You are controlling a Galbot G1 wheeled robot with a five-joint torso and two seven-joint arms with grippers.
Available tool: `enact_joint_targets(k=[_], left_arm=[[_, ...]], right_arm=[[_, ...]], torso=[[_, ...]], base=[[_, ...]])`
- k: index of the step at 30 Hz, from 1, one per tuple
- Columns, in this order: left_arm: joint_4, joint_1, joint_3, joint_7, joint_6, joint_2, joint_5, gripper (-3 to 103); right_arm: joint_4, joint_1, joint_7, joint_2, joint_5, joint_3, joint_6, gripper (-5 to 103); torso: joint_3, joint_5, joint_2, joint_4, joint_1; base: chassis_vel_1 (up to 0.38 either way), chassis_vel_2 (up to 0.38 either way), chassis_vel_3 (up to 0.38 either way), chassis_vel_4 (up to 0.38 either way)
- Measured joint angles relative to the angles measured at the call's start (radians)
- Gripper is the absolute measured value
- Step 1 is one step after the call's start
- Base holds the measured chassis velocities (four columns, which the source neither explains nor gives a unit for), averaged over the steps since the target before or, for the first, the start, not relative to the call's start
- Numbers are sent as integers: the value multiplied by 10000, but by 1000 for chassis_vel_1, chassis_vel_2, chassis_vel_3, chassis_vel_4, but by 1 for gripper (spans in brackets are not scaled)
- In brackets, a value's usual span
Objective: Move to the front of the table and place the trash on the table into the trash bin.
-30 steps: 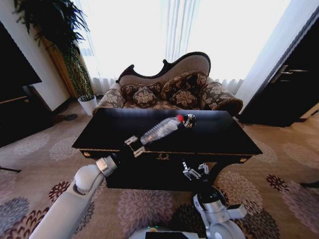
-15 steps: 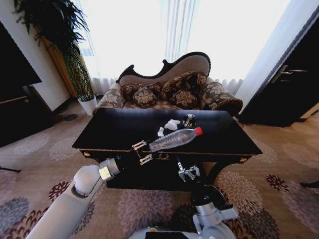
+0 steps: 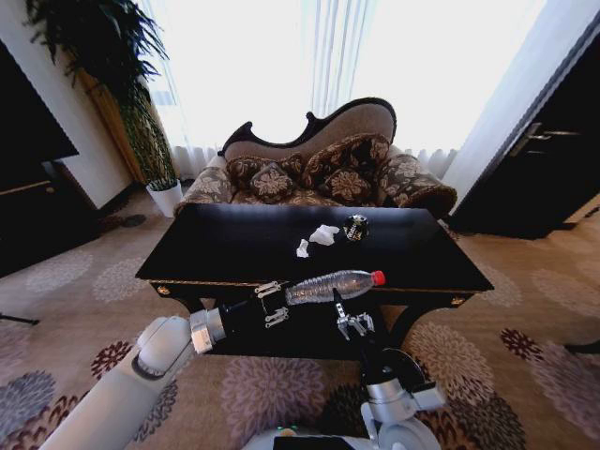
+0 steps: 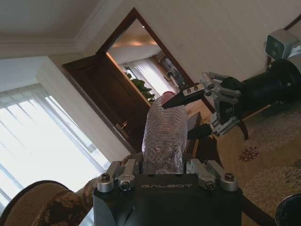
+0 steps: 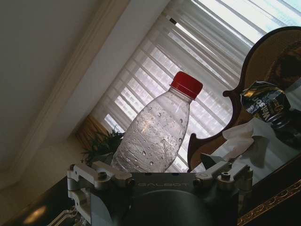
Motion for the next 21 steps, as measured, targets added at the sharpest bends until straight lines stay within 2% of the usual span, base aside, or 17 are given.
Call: enact_joint_targets(k=[10, 11, 12, 15, 17, 20, 21], left_arm=[[193, -485, 382, 5, 31, 484, -140, 38], [212, -541, 438, 8, 40, 526, -162, 38], [212, -541, 438, 8, 40, 526, -162, 38], [272, -669, 577, 36, 68, 615, -188, 38], [284, -692, 603, 31, 70, 629, -193, 38], [417, -791, 703, 48, 81, 683, -216, 38], [417, -791, 703, 48, 81, 683, -216, 38]], right_arm=[[-64, 7, -104, -30, -179, 104, 75, 101], [-96, 8, -138, -35, -198, 118, 114, 96], [-96, 8, -138, -35, -198, 118, 114, 96], [-136, 13, -170, -25, -211, 118, 152, 80], [-140, 17, -171, -16, -215, 119, 153, 80], [-151, 27, -188, 15, -248, 86, 153, 63], [-151, 27, -188, 15, -248, 86, 153, 63]], torso=[[0, 0, 0, 0, 0], [0, 0, 0, -1, 1], [0, 0, 0, -1, 1], [0, 0, 0, 0, 1], [0, 0, 0, -1, 0], [0, 0, 0, 0, 1], [0, 0, 0, 0, 1]], base=[[0, 0, 0, 0], [0, 0, 0, 0], [0, 0, 0, 0], [0, 0, 0, 0], [0, 0, 0, 0], [0, 0, 0, 0], [0, 0, 0, 0]])
